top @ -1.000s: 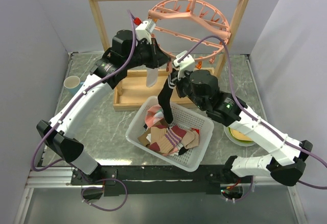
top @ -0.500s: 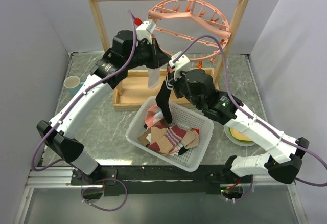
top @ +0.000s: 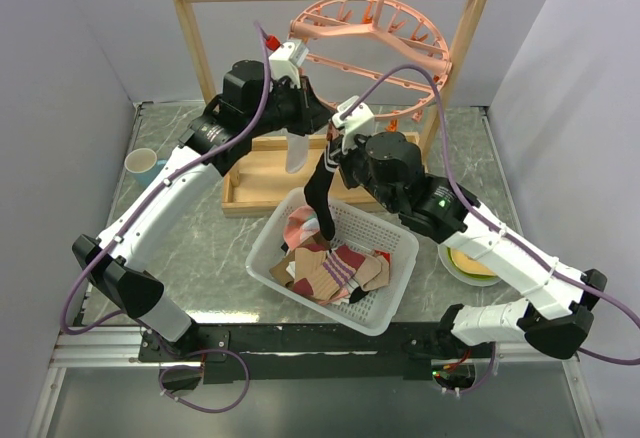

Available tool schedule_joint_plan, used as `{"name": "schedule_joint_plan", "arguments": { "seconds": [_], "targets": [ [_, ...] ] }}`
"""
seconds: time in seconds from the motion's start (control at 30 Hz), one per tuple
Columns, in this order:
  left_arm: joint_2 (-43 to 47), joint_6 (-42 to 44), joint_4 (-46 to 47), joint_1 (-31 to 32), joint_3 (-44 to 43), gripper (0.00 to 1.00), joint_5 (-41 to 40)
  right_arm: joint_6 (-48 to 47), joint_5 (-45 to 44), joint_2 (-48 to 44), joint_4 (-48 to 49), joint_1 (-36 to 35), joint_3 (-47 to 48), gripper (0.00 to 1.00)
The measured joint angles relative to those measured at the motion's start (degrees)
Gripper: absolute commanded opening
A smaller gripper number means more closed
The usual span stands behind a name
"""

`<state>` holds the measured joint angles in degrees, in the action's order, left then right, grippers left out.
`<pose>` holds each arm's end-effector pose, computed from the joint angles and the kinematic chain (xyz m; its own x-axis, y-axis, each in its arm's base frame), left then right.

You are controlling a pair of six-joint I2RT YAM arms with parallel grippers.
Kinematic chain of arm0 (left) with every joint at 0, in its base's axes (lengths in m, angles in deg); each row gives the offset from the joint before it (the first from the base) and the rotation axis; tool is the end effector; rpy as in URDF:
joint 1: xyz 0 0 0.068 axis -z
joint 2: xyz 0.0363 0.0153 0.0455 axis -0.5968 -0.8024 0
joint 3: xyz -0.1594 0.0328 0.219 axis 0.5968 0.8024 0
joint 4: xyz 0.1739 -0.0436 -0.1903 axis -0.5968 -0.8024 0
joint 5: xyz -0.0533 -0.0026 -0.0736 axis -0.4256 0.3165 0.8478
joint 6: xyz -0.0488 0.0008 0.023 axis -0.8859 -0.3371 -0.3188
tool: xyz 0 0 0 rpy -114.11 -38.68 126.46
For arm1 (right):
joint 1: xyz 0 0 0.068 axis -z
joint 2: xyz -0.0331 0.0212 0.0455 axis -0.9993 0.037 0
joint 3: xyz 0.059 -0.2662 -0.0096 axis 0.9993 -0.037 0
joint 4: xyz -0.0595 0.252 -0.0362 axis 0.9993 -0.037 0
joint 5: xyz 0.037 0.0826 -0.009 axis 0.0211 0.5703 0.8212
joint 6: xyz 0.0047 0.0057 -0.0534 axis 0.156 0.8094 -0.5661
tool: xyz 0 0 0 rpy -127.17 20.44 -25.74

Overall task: Clip the socks to the hanger
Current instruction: Clamp the sock onto the hanger.

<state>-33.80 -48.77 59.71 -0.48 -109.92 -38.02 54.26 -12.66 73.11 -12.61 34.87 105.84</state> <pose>0.2769 -0.2138 0.4698 -0.4985 -0.1711 -0.8499 0.6166 0.6191 -0.4863 0.1708 0.2065 0.4404 -0.0970 -0.2833 -0.9541 -0.5654 0.8046 -0.1814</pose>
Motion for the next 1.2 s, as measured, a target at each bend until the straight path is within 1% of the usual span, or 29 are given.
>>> {"name": "schedule_joint_plan", "arguments": {
  "seconds": [0.3,0.4,0.43,0.47,0.53,0.57,0.67,0.73,0.8,0.83,0.87,0.97,1.0,1.03,1.1,1.13,1.2],
  "targets": [
    [0.00,0.42,0.00,0.26,0.00,0.01,-0.55,0.00,1.09,1.60,-0.02,-0.63,4.11,0.00],
    [0.00,0.46,-0.02,0.33,0.00,0.06,-0.94,-0.04,1.27,2.01,0.02,-0.92,4.46,0.00],
    [0.00,0.55,-0.02,0.33,0.00,0.09,-1.01,-0.04,1.29,2.12,0.02,-1.01,4.46,0.00],
    [0.00,0.66,-0.02,0.33,0.00,0.18,-1.07,-0.09,1.29,2.27,0.00,-1.03,4.46,0.00],
    [0.00,1.05,-0.04,0.33,0.00,0.28,-1.40,-0.20,1.29,2.47,-0.02,-1.09,4.46,0.00],
    [0.00,1.29,-0.07,0.33,0.00,0.38,-1.46,-0.20,1.29,2.51,-0.02,-1.11,4.46,0.00],
    [0.00,1.66,-0.26,0.33,0.00,0.46,-1.79,-0.20,1.25,2.54,-0.02,-1.11,4.46,0.00],
    [0.00,1.73,-0.39,0.39,0.00,0.48,-1.88,-0.20,1.25,2.54,-0.04,-1.11,4.46,0.00],
    [0.00,1.73,-0.44,0.44,0.00,0.54,-1.95,-0.20,1.20,2.54,-0.04,-1.11,4.46,0.02],
    [0.00,1.77,-0.46,0.44,0.00,0.57,-2.10,-0.20,1.11,2.54,-0.04,-1.11,4.46,0.03],
    [0.00,1.88,-0.46,0.44,0.00,0.63,-2.16,-0.20,1.09,2.54,-0.04,-1.11,4.46,0.04],
    [0.00,2.01,-0.50,0.44,0.00,0.65,-2.62,-0.20,1.09,2.58,-0.04,-1.11,4.46,0.09],
    [0.00,1.99,-0.50,0.44,0.00,0.65,-2.69,-0.20,1.11,2.64,-0.04,-1.11,4.50,0.10],
    [0.00,1.99,-0.50,0.46,0.00,0.65,-2.69,-0.17,1.14,2.78,-0.04,-1.11,4.57,0.18],
    [0.00,2.08,-0.52,0.46,0.00,0.63,-2.71,-0.15,1.29,3.41,-0.15,-1.11,5.22,0.22],
    [0.00,2.14,-0.52,0.46,0.00,0.62,-2.78,-0.11,1.40,3.93,-0.24,-1.11,5.77,0.29],
    [0.00,2.64,-0.52,0.46,0.00,0.57,-3.06,-0.13,1.66,4.94,-0.42,-1.11,6.91,0.38]
  ]
}}
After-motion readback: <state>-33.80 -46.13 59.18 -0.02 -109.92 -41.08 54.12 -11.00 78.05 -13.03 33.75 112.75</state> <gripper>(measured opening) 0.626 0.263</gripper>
